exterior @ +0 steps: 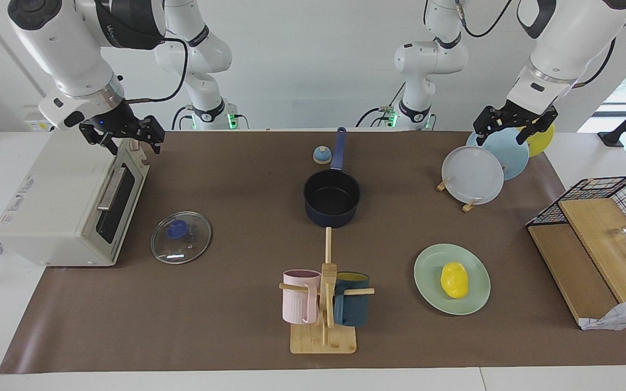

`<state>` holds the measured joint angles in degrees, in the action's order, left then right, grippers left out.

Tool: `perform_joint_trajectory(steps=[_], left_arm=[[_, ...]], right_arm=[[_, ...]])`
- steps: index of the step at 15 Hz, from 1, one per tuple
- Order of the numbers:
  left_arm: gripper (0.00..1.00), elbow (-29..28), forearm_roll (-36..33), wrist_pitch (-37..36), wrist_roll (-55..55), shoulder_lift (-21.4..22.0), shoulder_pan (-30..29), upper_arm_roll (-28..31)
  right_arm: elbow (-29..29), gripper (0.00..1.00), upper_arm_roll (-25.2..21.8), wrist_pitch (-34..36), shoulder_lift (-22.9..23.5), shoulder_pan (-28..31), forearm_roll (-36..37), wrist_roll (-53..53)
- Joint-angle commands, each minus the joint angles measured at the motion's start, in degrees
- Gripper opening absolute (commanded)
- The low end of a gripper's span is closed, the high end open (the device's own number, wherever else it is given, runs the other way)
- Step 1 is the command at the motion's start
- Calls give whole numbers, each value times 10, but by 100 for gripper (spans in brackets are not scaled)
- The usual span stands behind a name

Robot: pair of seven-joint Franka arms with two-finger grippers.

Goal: Transfer potato from pot to plate
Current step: 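Open the left gripper and withdraw it away from the plate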

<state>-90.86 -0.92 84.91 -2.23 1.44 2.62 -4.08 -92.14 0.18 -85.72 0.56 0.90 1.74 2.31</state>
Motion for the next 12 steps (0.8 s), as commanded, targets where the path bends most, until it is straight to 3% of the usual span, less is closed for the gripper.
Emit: perform_joint_trajectory(steps=[1, 4, 12], left_arm=[[100, -11, 10, 13, -9, 16, 21, 12], [100, 3, 11, 13, -2, 24, 64, 68], [100, -1, 10, 6, -1, 32, 34, 37]], right_arm=[[-7, 100, 3, -1, -6, 4, -7, -10], [-7, 100, 3, -1, -6, 4, -7, -9], [-7, 100, 3, -1, -6, 4, -7, -10]])
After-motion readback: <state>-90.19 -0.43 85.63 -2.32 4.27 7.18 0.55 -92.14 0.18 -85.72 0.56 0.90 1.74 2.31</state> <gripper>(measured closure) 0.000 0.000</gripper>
